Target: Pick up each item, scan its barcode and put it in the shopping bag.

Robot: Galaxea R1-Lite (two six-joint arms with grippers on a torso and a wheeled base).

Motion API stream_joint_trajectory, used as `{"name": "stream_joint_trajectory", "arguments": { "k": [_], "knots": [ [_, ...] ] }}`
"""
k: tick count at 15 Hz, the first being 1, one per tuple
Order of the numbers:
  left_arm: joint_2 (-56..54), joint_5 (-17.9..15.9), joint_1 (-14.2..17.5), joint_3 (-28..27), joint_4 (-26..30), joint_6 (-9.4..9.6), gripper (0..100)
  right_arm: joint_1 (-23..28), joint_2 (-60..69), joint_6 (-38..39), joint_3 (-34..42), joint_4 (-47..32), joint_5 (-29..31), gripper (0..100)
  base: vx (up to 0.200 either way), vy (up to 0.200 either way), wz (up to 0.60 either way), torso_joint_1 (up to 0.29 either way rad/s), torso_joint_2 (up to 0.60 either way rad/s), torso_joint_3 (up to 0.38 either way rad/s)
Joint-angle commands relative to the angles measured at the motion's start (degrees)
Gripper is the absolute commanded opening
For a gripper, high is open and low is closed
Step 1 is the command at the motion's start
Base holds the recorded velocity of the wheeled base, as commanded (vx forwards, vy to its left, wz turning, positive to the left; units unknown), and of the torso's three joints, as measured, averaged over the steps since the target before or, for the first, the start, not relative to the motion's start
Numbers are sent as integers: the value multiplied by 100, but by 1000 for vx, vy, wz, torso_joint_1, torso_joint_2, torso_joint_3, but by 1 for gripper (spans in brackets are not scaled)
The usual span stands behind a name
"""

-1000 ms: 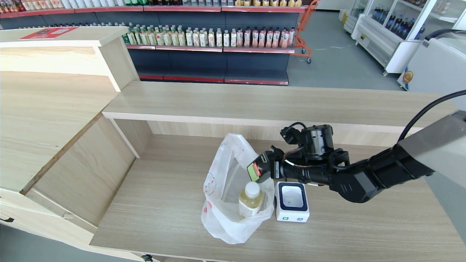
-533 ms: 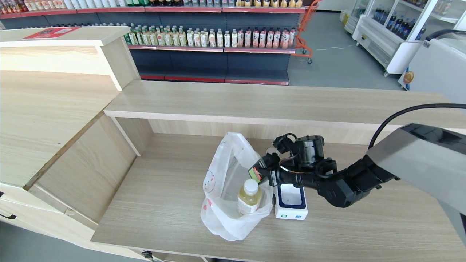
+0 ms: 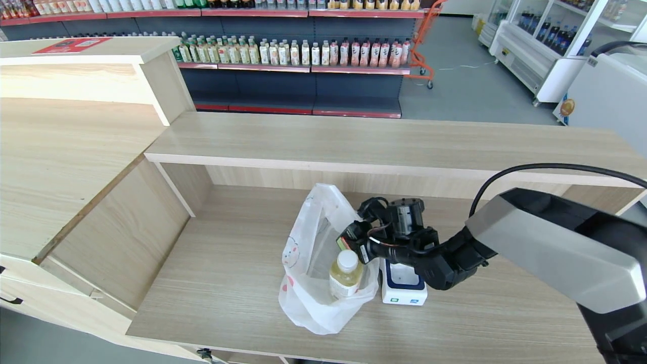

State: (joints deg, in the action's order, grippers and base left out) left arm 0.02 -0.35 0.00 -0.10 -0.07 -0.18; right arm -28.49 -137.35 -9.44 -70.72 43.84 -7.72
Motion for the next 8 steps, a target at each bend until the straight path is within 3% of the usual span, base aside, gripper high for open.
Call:
{"name": "stream_joint_trajectory", "arguments": {
  "k": [1, 3, 4, 8],
  "knots": [
    [-2, 0, 0, 1, -1, 1, 100, -69, -319, -138, -56, 178, -11, 0, 0, 0, 0, 0, 0, 0],
    [-2, 0, 0, 1, -1, -8, 100, -104, -424, -146, -153, 327, -11, 0, 0, 0, 0, 0, 0, 0],
    [-2, 0, 0, 1, -1, 1, 100, -95, -406, -155, -170, 327, -19, 100, 0, 0, 0, 0, 0, 0],
    [-2, 0, 0, 1, -1, 1, 100, 54, -116, 232, -126, 336, -63, 100, 0, 0, 0, 0, 0, 0]
  ]
}}
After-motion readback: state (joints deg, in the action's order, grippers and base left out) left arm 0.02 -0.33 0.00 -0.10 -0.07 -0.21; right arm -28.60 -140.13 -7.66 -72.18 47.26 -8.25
